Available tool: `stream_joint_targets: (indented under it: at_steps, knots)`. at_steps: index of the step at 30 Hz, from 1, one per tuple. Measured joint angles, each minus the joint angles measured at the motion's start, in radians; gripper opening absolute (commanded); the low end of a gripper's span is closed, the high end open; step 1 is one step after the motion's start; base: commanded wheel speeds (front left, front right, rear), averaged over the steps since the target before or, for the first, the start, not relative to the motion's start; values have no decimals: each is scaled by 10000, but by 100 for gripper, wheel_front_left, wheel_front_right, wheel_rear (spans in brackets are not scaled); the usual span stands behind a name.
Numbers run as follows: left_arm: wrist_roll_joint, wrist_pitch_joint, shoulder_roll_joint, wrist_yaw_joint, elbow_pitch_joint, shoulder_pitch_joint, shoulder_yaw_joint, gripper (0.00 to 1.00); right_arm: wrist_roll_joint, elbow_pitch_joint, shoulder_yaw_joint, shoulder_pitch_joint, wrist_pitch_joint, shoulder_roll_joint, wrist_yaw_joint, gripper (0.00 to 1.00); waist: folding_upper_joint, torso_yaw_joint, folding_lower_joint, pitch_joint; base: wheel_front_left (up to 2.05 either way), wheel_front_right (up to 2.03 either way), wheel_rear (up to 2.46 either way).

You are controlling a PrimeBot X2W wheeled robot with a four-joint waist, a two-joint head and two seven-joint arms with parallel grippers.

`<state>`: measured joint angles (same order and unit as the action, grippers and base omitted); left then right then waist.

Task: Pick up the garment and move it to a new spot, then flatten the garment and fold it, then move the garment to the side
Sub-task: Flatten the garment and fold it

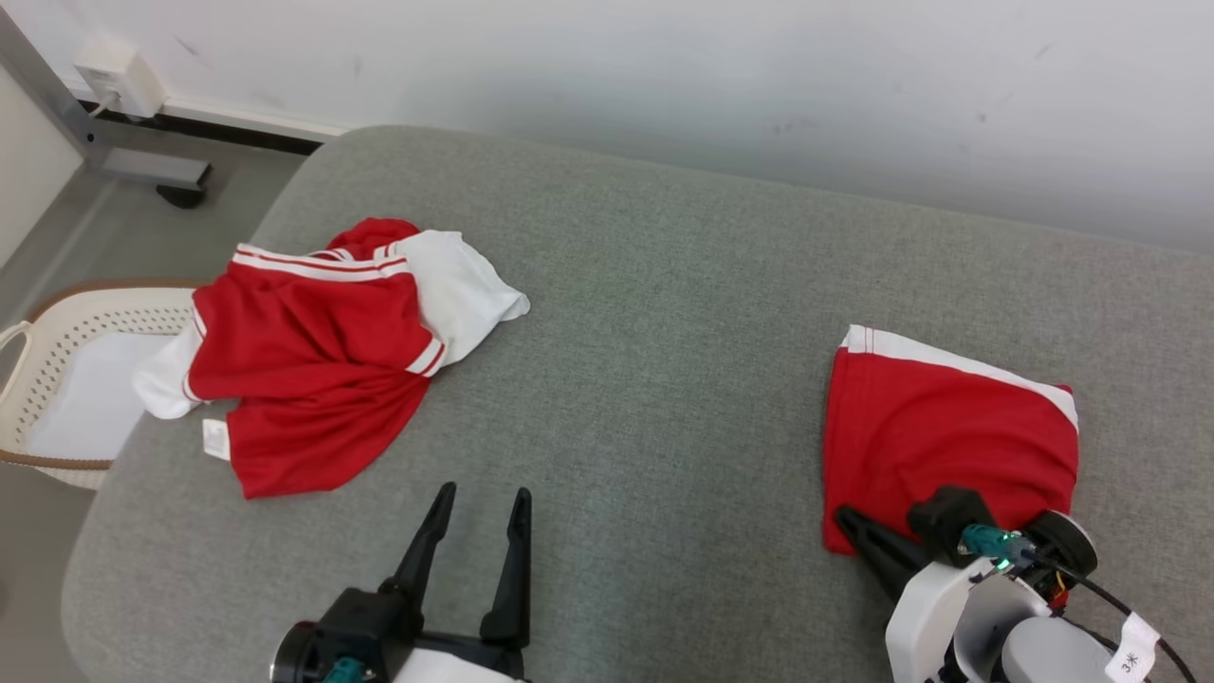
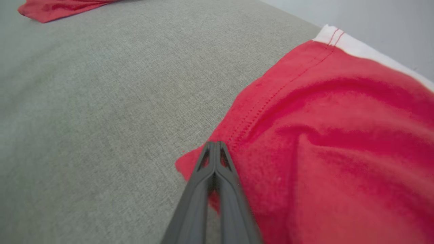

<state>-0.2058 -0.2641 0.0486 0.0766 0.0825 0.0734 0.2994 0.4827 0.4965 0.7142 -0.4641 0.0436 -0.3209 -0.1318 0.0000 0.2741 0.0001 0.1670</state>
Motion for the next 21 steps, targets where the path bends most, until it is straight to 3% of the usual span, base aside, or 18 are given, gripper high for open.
stream_joint_targets:
  at_steps: [7, 12, 13, 16, 17, 18, 21]
  knots:
    - [-58, 0, 0, 35, 52, -209, -148, 100, 46, 251, 399, 271, 251, 174, 0, 0, 0, -168, 0, -269, 0, 0, 0]
    - [-38, 0, -2, -25, 132, -415, -303, 100, 443, -25, 196, 848, -477, 188, 0, 0, 0, -415, 0, -652, 0, 0, 0]
    - [8, 0, -2, -36, 151, -463, -355, 100, 504, -159, -48, 949, -711, 146, 0, 6, 0, -478, 0, -753, 0, 0, 0]
    - [146, 0, -2, -109, 201, -654, -533, 100, 644, -685, -817, 1418, -1289, -40, 0, 49, 0, -690, -1, -1063, 0, 0, 0]
    - [196, 0, 0, -146, 211, -715, -600, 100, 633, -853, -1133, 1629, -1471, -128, 0, 92, 0, -772, -1, -1157, 0, 0, 0]
    - [253, 0, 0, -161, 234, -783, -669, 100, 631, -1039, -1465, 1877, -1620, -226, 0, 100, 0, -861, -1, -1254, 0, 0, 0]
    - [424, 0, 0, -268, 368, -994, -830, 100, 610, -1691, -2499, 2678, -2061, -414, 0, 100, 0, -1141, -1, -1508, 0, 0, 0]
